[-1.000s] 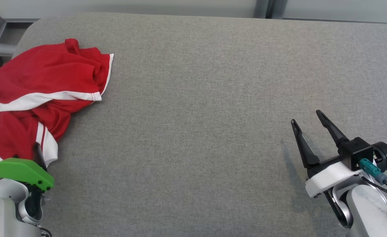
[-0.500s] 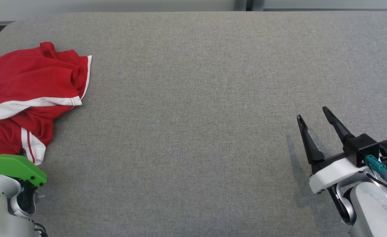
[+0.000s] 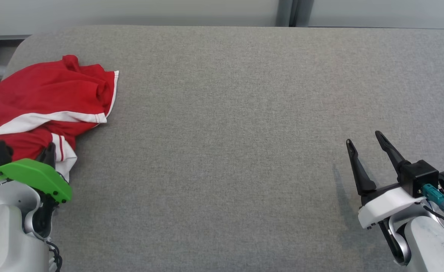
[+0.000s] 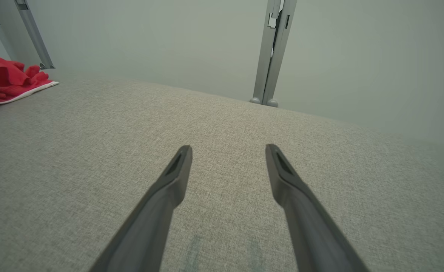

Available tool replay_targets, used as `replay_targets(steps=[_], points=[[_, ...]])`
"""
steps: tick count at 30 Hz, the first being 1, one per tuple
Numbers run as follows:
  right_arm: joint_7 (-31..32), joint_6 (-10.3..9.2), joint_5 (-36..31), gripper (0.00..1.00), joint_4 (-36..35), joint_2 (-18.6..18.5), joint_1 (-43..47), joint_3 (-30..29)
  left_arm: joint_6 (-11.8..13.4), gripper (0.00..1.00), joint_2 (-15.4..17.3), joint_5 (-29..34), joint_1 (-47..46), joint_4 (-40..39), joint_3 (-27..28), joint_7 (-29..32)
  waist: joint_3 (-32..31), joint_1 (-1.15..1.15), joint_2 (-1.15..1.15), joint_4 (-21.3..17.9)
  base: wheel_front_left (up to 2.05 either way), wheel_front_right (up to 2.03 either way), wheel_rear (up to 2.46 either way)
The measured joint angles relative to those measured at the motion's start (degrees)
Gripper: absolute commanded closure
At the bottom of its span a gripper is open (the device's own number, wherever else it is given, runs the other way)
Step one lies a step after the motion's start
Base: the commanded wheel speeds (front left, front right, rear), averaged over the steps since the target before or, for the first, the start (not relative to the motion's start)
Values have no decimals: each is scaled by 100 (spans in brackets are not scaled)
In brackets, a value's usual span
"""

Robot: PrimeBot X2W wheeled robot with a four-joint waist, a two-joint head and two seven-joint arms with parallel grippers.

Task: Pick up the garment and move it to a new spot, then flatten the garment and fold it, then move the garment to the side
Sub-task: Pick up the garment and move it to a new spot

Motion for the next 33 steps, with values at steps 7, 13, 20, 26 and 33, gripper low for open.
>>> replay_targets(steps=[7,13,20,26,33], points=[[0,0,9,0,29,118,129,-8,-145,100,-154,-155,-119,-816,-433,300,-177,0,0,210,0,0,0],[0,0,22,0,65,174,193,-2,-145,100,4,-294,-565,-1784,-545,425,-345,0,0,374,0,0,0],[0,8,33,0,145,330,326,98,-145,100,200,-712,-1342,-2726,-695,971,-567,0,0,478,0,0,0],[0,10,33,0,158,421,354,160,-145,100,475,-812,-2030,-3327,-776,1461,-686,0,0,414,0,0,0],[0,11,33,0,169,474,359,144,-145,100,417,-1182,-2593,-3740,-1026,2013,-735,0,0,195,0,0,0]])
